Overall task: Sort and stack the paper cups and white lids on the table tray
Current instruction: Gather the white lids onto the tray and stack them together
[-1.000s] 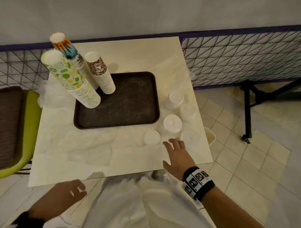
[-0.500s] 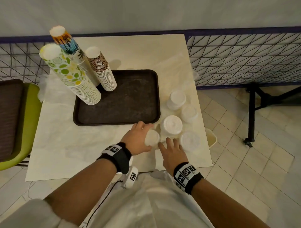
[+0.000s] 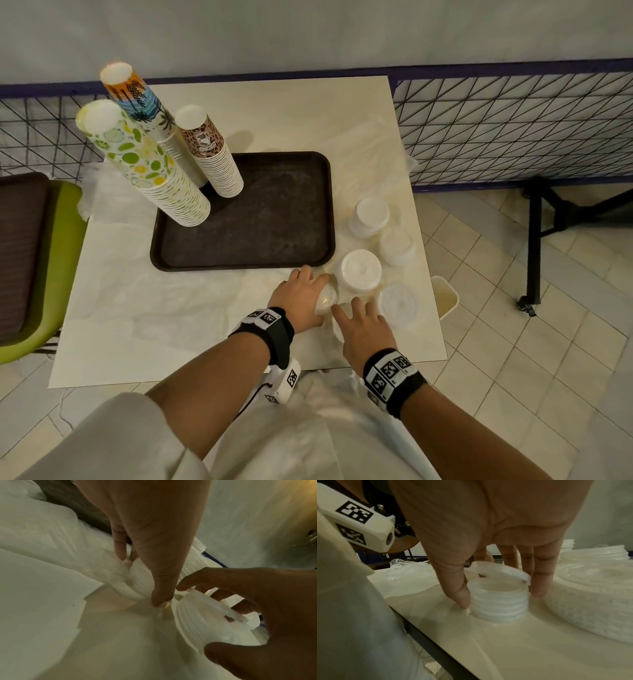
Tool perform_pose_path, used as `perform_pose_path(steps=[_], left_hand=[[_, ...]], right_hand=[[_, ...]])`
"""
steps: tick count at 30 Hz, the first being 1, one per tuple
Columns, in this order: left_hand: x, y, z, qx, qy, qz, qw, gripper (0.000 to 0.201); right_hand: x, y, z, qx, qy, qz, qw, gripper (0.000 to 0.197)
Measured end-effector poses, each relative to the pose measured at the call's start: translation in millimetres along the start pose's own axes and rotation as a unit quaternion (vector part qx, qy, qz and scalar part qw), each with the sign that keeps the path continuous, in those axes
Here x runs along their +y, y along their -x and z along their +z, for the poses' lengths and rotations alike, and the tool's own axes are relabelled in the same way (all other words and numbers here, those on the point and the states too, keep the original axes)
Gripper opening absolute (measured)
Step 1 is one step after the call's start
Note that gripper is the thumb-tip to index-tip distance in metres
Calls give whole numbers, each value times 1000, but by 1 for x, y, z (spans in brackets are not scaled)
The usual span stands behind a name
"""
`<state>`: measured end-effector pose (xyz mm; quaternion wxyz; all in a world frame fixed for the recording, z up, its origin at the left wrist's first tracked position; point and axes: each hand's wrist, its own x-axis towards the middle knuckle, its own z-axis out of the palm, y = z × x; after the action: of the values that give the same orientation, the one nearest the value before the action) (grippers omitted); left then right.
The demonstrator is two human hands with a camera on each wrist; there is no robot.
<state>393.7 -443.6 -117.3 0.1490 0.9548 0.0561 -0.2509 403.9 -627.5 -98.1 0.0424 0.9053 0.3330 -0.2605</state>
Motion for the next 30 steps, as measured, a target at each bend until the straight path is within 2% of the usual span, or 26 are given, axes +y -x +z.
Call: perform_pose_path(steps=[9,22,30], left_hand=[[6,-7,-9,-39,-6,-29,999,83],[8,1,-7,-12,-33,-20,999,88],[6,3,-10,-13,-8,-30,999,84]], right_hand=[[9,-1,10,-3,-22,-3,1000,81],[7,-2,10,-13,-1,-18,1000,69],[7,1,7,-16,-20,-18,1000,76]])
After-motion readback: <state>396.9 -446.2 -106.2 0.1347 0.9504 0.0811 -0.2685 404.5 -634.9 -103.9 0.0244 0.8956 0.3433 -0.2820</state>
